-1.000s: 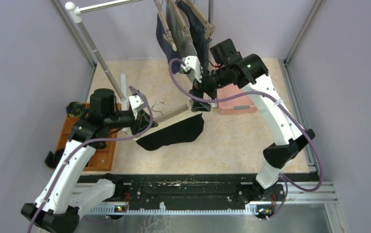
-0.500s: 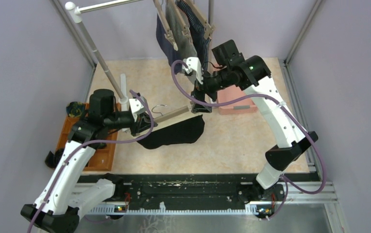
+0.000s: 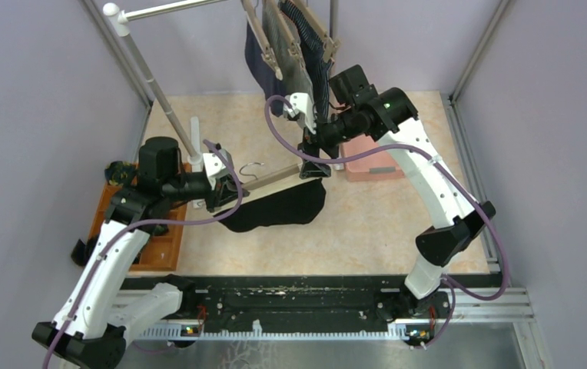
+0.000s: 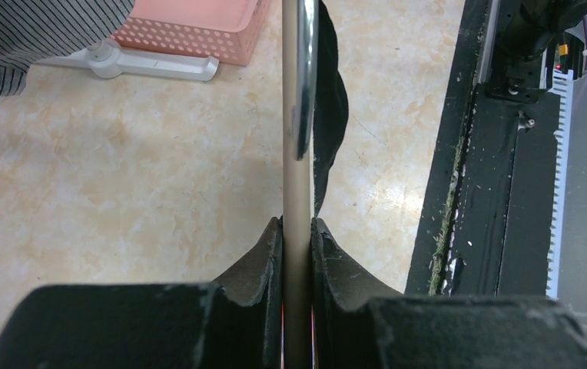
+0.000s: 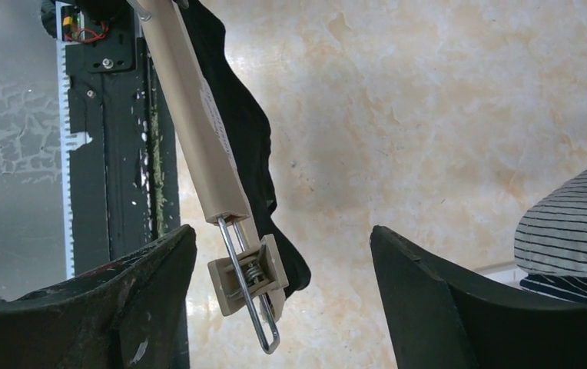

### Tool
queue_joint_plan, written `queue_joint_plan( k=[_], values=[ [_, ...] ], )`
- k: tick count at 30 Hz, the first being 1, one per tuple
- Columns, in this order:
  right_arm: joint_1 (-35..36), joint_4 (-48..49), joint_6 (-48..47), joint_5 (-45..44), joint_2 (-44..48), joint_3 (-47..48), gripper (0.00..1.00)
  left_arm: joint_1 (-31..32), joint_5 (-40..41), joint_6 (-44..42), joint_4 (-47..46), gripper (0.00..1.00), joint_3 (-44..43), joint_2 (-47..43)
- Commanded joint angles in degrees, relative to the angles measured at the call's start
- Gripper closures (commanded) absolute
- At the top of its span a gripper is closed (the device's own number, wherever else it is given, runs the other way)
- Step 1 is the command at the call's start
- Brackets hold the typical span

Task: Remove the underwear clipped to the hanger
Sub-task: Remove the underwear from the hanger.

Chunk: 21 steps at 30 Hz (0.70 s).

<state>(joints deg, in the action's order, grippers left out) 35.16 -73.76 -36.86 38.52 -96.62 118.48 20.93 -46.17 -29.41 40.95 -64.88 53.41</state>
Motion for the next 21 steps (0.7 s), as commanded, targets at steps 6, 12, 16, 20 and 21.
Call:
queue_joint_plan(
  k=[6, 12, 16, 20, 21],
  values=[
    [0.8, 3.1, 0.0, 0.6, 1.2, -0.8, 0.32, 0.4, -1.2, -0.1, 0.0, 1.0, -2.1, 0.4],
    [0.8, 2.9, -0.2, -0.2, 1.2, -1.0, 0.39, 0.4, 0.0, 0.5, 0.0, 1.0, -1.5, 0.0],
    [0.8, 3.4, 0.0, -0.5, 1.3, -1.4, 0.39, 0.4, 0.6, 0.5, 0.4, 1.0, -1.8, 0.4],
    [0.8, 3.9, 0.3, -1.3, 3.0, -1.9, 0.37, 0.4, 1.0, 0.3, 0.5, 1.0, -1.9, 0.8],
    [0.8, 4.0, 0.2, -1.4, 3.7, -2.0, 0.38, 0.4, 1.0, 0.4, 0.4, 1.0, -1.9, 0.9]
  ],
)
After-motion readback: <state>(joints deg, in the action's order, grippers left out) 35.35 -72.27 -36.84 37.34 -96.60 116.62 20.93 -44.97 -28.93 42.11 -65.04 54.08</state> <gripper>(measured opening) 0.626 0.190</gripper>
